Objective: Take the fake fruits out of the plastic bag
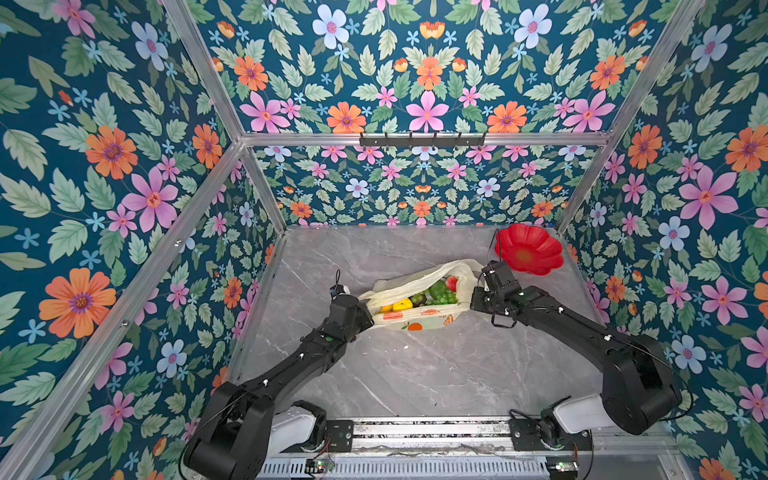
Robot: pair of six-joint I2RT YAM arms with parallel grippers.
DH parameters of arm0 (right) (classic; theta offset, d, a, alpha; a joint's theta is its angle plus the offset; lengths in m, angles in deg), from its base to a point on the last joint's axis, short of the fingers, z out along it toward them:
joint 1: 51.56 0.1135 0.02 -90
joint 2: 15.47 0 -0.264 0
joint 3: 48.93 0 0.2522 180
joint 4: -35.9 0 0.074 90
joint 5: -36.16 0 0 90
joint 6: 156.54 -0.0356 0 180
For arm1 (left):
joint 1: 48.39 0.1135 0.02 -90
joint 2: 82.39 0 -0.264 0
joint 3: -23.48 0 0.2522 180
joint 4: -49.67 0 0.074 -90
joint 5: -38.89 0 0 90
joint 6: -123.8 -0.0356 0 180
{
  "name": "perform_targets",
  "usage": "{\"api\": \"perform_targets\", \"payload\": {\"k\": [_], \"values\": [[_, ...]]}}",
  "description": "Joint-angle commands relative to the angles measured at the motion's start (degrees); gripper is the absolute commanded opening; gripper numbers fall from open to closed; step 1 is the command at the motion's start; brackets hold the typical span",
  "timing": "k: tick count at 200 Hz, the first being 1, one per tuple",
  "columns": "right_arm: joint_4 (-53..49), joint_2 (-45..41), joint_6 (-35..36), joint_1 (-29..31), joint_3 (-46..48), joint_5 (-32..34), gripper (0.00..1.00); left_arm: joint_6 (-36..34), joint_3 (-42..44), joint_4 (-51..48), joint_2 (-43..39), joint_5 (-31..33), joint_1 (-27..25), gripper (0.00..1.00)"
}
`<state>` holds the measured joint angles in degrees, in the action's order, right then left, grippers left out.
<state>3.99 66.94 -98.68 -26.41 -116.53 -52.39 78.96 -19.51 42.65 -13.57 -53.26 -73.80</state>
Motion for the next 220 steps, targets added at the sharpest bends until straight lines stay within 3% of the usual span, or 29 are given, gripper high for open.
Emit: {"api": "perform_targets", "payload": {"k": [1, 34, 65, 95, 125, 149, 176, 220], "values": [[4.4, -1.0, 0.0, 0.1, 0.5, -3.3, 0.0, -3.2, -3.1, -3.2, 1.1, -3.0, -0.8, 0.19], [2.0, -2.9, 1.5, 0.1, -0.1, -2.7, 0.0, -8.4, -7.5, -17.9, -2.6, 9.4, -4.2, 0.59], [0.0, -4.1, 2.6, 0.0, -1.1, -2.9, 0.0, -11.6, -11.8, -30.2, -5.1, 18.2, -8.4, 0.76], [-1.1, -4.2, 3.9, 0.1, -2.7, -3.1, 0.0, -15.4, -19.5, -38.5, -3.9, 27.8, -17.7, 0.79], [-2.1, -4.7, 4.8, 0.0, -3.5, -3.3, 0.0, -21.3, -27.9, -39.6, 3.5, 33.7, -25.2, 0.81], [-2.5, -5.5, 5.1, 0.1, -3.5, -3.7, 0.0, -27.9, -33.2, -35.0, 11.2, 33.3, -25.6, 0.83], [-2.6, -6.5, 5.0, 0.1, -3.0, -3.7, 0.0, -32.0, -39.6, -34.8, 21.1, 37.7, -25.1, 0.9], [-2.8, -7.9, 5.6, 0.0, -1.9, -4.0, 0.0, -31.8, -45.0, -34.6, 29.4, 40.4, -21.7, 0.89]]}}
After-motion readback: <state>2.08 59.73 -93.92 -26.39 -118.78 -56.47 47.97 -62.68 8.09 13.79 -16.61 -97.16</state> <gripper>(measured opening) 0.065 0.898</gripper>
